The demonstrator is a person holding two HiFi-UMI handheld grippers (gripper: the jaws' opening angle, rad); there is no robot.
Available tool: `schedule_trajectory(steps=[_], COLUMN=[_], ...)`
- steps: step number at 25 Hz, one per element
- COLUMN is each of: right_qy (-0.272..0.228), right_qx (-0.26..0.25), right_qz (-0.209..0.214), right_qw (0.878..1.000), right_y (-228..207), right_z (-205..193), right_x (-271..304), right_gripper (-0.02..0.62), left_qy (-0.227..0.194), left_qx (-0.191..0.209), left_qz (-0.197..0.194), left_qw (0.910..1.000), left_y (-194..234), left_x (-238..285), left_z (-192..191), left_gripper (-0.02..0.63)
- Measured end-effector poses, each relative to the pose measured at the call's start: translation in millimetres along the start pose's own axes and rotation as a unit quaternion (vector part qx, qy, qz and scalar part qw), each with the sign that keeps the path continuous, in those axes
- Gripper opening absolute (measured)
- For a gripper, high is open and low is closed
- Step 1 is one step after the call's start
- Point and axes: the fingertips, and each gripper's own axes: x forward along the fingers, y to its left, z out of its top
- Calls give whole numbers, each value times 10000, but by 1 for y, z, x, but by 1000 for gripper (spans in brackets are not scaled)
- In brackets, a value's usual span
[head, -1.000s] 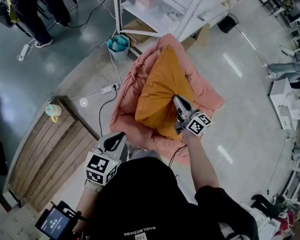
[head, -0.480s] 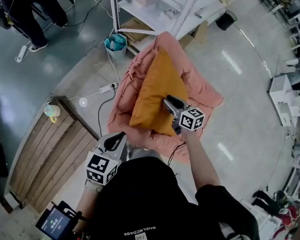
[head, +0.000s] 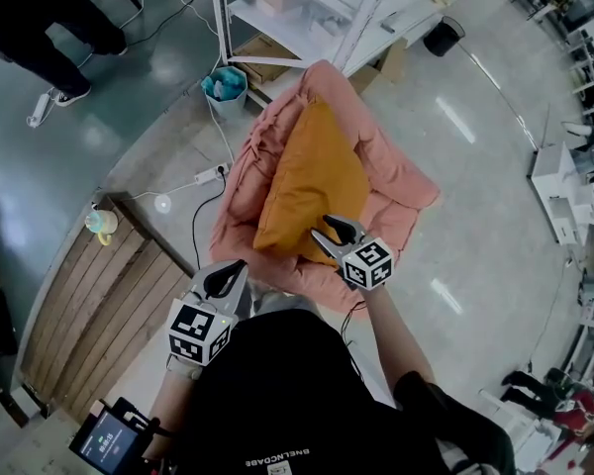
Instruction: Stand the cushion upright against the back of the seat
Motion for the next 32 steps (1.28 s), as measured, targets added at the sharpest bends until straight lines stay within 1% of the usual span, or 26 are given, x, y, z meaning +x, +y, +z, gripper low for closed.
schedule_trajectory(steps=[2, 3, 4, 10, 14, 18, 21, 25, 32], right_qy=[62, 125, 197, 529, 580, 540, 485, 349, 309], right_qx=[230, 250, 237, 314, 358, 431, 358, 228, 207], right_qz=[2, 12, 14, -34, -172, -231, -206, -134, -219], right_qw=[9997, 9996, 9995, 9981, 9975, 9973, 9980, 9990, 9991], right_y=[5, 8, 11, 16, 16, 16, 19, 21, 18], right_z=[-4, -6, -9, -18, -21, -14, -10, -17, -12], right_x=[11, 18, 25, 65, 76, 85, 82, 59, 37], right_gripper=[177, 159, 155, 149, 149, 147, 147, 146, 160], left_qy=[18, 28, 37, 58, 66, 64, 54, -26, -88], left_qx=[25, 42, 60, 61, 70, 42, 52, 96, 219], left_qz=[-27, -41, -54, -67, -61, -80, -96, -127, -382], left_qw=[10000, 10000, 10000, 9999, 9999, 9999, 9999, 9999, 9990], left_y=[-2, -4, -5, -7, -12, -11, -19, -45, -66], left_x=[0, 0, 1, 3, 5, 10, 14, 26, 40], left_z=[-1, -1, -2, 0, -1, 9, 9, 0, 7], left_gripper=[31, 31, 31, 31, 31, 31, 31, 31, 31])
